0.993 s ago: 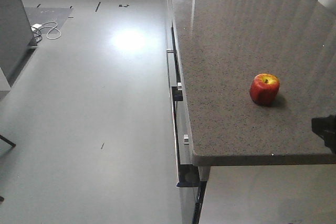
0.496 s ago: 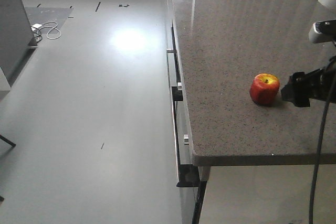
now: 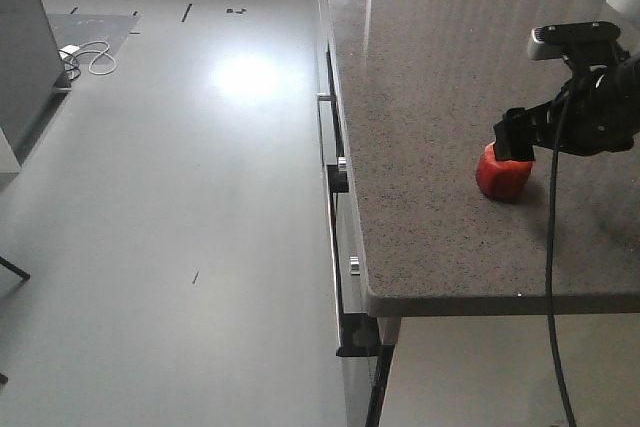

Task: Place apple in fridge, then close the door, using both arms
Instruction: 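Lower the right gripper over the apple and close on it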

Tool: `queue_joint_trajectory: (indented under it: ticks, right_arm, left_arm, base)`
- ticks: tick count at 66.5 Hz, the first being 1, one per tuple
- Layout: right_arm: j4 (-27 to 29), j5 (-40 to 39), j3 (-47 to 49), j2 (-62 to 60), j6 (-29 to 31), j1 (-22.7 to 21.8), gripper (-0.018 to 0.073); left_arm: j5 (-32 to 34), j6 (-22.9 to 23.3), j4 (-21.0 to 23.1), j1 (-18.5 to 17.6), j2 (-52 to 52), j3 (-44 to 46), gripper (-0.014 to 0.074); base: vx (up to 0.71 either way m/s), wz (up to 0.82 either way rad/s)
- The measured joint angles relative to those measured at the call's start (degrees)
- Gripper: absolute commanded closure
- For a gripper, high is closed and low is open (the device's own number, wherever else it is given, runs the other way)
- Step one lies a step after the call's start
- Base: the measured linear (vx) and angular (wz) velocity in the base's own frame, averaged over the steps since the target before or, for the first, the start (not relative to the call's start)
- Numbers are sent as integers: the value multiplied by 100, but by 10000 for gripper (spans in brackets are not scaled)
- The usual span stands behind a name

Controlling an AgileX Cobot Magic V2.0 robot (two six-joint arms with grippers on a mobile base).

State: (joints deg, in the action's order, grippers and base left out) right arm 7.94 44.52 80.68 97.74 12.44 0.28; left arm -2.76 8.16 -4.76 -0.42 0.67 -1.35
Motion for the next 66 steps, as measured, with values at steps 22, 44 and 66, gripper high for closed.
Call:
queue_joint_trajectory:
  ticks: [22, 44, 66]
  right_arm:
    - [-5, -59, 733, 1030, 65, 0, -44]
    - [-5, -288, 1076, 1727, 67, 0, -25]
    - [-5, -245, 1076, 1834, 67, 0, 122]
  left_arm:
    - [0, 0, 0, 0, 0, 0, 603]
    - [0, 0, 0, 0, 0, 0, 603]
    - [0, 0, 0, 0, 0, 0, 603]
  base:
    - [0, 0]
    - [0, 0]
    - [0, 0]
